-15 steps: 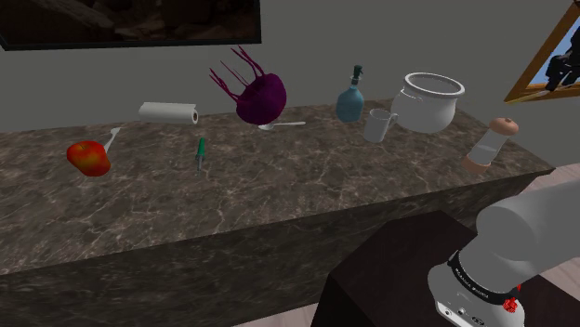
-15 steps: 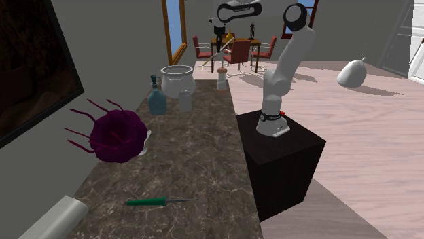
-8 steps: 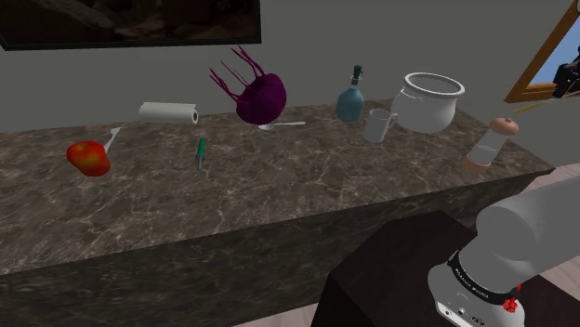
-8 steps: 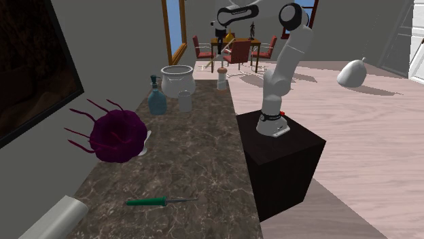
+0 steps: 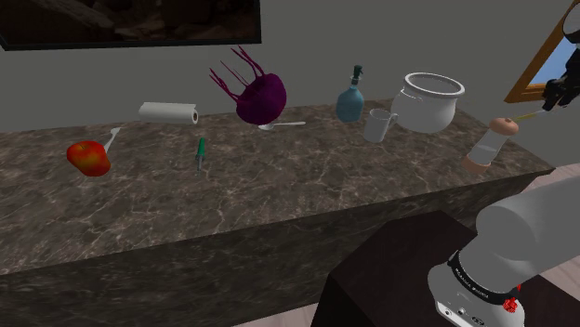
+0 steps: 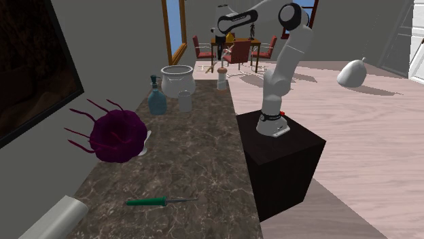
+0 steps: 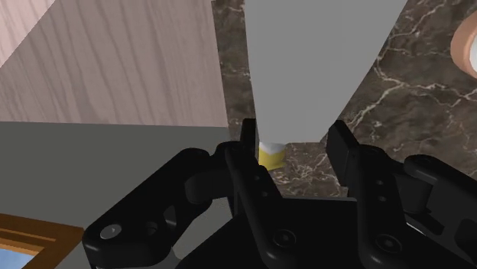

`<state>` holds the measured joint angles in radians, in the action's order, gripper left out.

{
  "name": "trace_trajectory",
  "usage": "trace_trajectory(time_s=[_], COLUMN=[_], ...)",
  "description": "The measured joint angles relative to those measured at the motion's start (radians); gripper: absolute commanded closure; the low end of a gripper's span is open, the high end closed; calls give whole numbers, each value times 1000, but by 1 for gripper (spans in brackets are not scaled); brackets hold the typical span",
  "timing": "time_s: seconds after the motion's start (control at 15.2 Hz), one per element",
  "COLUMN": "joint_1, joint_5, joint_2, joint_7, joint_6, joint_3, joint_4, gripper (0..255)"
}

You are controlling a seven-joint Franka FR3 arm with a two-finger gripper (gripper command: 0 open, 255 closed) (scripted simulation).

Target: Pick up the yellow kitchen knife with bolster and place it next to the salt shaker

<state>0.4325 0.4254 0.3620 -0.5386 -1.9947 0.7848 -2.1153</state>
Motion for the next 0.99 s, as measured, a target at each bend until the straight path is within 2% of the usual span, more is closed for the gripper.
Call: trace_trajectory(time_s=[0.99], joint_1=[-4], joint_5=[5], joint_2=[-65], joint_7=[16], joint_6=[-212], joint_3=[64], joint_4=[-154], gripper=[255])
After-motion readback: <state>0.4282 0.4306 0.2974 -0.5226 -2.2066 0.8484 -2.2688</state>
